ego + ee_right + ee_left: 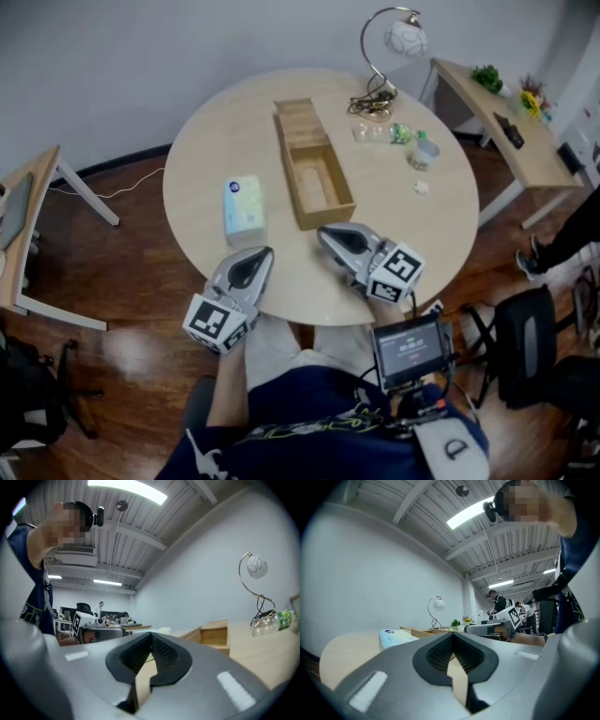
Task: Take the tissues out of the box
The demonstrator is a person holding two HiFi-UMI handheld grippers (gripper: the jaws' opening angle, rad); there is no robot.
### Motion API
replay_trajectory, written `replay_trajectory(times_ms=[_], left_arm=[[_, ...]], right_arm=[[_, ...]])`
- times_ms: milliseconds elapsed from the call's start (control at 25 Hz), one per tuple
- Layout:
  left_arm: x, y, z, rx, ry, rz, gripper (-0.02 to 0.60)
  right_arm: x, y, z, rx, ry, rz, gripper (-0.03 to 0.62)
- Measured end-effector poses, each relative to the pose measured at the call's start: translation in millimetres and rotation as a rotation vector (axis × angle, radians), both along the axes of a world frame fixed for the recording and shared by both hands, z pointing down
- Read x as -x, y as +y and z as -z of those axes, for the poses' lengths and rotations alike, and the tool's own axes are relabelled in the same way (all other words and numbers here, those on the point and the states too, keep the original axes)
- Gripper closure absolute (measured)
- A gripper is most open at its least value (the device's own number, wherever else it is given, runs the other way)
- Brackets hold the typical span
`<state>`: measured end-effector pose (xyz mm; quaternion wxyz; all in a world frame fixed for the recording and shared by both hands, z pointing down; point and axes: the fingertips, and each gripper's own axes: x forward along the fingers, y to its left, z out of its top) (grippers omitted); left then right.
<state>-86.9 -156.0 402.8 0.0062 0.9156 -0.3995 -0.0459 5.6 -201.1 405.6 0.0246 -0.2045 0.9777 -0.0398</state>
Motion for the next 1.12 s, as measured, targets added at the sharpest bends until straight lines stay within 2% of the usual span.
replay_trajectory(times_ms=[120, 240, 320, 440, 600, 880, 1120], left_arm=[[-7, -5, -1, 0.001, 0.012, -0.016, 0.578], [-17, -9, 1, -0.026, -0.007, -0.027, 0.578], [-23, -12, 0, -0.016, -0.024, -0.029, 0.578], [-26, -14, -3, 0.009, -0.056, -0.024, 0.578], [-28, -19, -11, 0.04, -0.082, -0.03, 0.577], [-38, -24, -20, 0.1, -0.12, -0.078, 0.578], [-38, -24, -22, 0.11, -0.12, -0.082, 0.577]], right_arm=[[-14, 1, -5, 0.005, 0.022, -0.014, 0.592], [-20, 4, -6, 0.024, 0.023, -0.007, 0.592], [-22, 6, -4, 0.009, 0.018, -0.009, 0.592], [-17, 5, -12, -0.016, 0.087, -0.034, 0.592], [-11, 0, -24, 0.004, 0.157, -0.055, 0.592], [-15, 0, -15, -0.021, 0.114, -0.074, 0.592], [-16, 1, -14, -0.028, 0.115, -0.076, 0.592]])
